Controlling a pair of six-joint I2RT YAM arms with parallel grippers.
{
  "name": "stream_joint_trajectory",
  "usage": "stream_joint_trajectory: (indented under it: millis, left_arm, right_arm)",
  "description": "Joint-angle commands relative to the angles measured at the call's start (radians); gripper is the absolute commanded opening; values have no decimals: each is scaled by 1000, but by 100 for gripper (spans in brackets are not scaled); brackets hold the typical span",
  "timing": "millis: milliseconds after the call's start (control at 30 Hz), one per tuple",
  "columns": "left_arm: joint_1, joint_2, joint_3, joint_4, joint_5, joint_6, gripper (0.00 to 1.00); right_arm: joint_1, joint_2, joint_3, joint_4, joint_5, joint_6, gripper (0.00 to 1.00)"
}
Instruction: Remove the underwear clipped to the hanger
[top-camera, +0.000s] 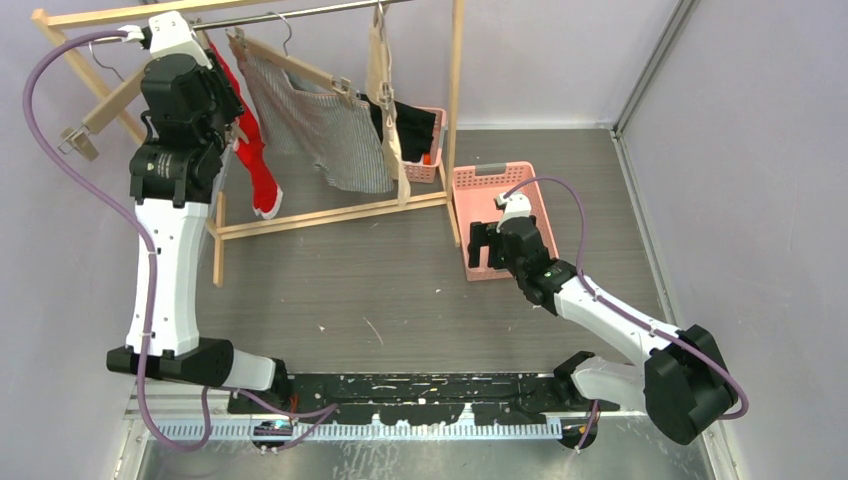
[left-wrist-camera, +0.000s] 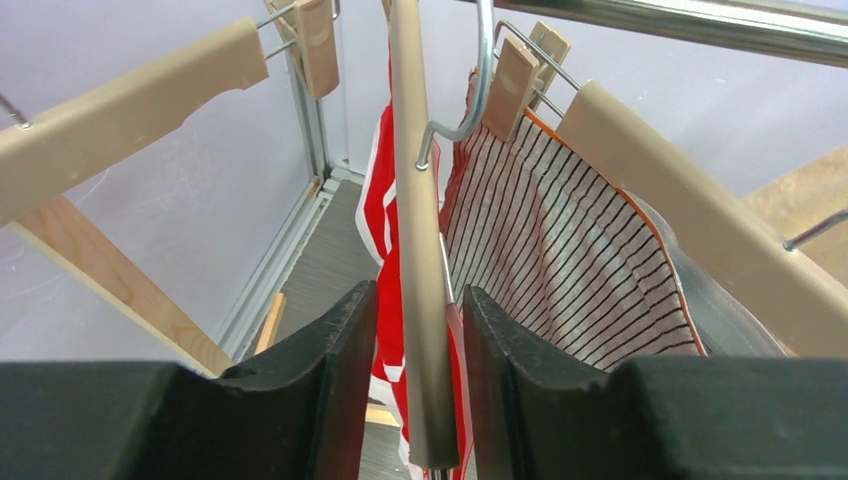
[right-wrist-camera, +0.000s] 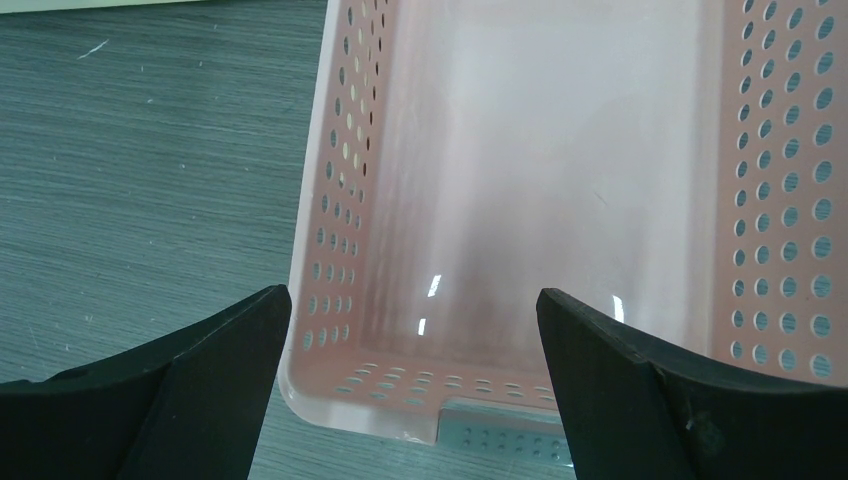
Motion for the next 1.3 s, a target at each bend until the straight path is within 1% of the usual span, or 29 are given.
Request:
stream_joint_trajectory:
  millis: [0, 100, 167, 233, 333, 367, 533, 633, 733, 1000, 1167, 1233, 1267]
  left_arm:
    - [8, 15, 40, 63, 24, -11, 35]
    - [8, 14, 32, 71, 28, -12, 29]
    - [8, 12, 23, 80, 36, -10, 22]
    - [8, 8, 17, 86, 33, -14, 12]
    - [9, 6, 16, 83, 48, 2, 1]
    - [10, 2, 14, 86, 58, 10, 0]
    - [10, -30, -16, 117, 140, 49, 0]
    - [10, -53, -37, 139, 151, 60, 0]
    - [10, -79, -62, 188, 153, 67, 0]
    - [10, -111, -55, 219, 114, 91, 0]
    - [10, -115, -56, 217, 109, 110, 0]
    - [9, -152, -55, 206, 110, 117, 0]
    - [10, -161, -58, 203, 110, 121, 0]
  right_arm:
    - [6, 0, 22, 39, 3, 10, 100]
    - [7, 8, 25, 38, 2, 9, 100]
    - [7, 11, 24, 40, 1, 9, 100]
    - [7, 15, 23, 40, 3, 9, 100]
    - [7, 15, 21, 41, 5, 10, 100]
    - [7, 15, 20, 41, 6, 10, 100]
    - [7, 21, 20, 41, 3, 10, 100]
    - [8, 32, 26, 43, -5, 14, 100]
    - [10, 38, 22, 51, -5, 16, 100]
    - [13, 32, 12, 61, -5, 17, 100]
    - [13, 36, 7, 69, -5, 14, 100]
    - [13, 46, 9, 74, -6, 15, 100]
    - [13, 51, 10, 77, -37, 13, 100]
